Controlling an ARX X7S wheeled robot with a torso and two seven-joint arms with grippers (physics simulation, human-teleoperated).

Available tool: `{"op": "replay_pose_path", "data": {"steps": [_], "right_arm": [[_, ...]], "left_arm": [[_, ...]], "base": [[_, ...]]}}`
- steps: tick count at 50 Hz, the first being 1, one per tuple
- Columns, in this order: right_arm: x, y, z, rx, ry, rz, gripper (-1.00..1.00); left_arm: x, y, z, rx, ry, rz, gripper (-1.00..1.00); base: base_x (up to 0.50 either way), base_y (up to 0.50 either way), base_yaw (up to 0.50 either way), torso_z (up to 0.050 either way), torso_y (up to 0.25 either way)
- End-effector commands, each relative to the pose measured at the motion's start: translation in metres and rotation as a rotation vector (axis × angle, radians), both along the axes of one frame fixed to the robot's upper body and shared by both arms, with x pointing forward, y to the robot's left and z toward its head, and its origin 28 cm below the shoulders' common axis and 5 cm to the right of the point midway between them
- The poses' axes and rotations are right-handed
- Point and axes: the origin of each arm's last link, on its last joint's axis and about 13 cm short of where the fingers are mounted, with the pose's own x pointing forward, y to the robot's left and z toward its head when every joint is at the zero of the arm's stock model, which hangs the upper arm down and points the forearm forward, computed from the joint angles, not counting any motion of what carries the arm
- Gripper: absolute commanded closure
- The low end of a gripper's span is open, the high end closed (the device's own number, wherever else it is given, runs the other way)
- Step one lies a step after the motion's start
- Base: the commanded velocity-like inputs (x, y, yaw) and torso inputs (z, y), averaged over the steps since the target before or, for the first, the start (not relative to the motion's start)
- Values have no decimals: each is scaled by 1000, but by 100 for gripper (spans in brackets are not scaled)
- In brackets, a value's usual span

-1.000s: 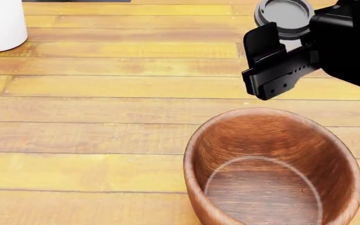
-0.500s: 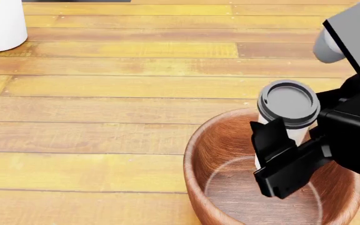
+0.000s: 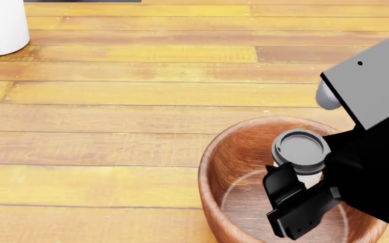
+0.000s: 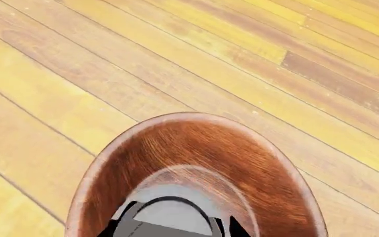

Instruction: Place the cup inside the bowl on the dining table and move the bowl to any counter.

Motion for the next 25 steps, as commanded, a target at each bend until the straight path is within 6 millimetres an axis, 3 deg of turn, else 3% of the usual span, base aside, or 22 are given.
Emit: {"op": "replay_pose_path", "data": {"steps": [1,11,15,25], "right_arm": [[2,0,-5,-17,7,-7,-100],[2,-3,1,-7,-18,-22,-100],[4,-6,13,13,-55,-48,-100],[8,-33,30,28,-73,-181,-100]], "left_arm": [[-1,-1,1,-7,-4,-1,-100],[0,-2,-1,-14,-3,-7,-100],[1,-3,1,-13,-5,-6,-100],[1,-2,-1,-18,-4,-9,-100]], "base": [[0,0,0,0,0],[0,0,0,0,0],[0,0,0,0,0],[0,0,0,0,0]]}}
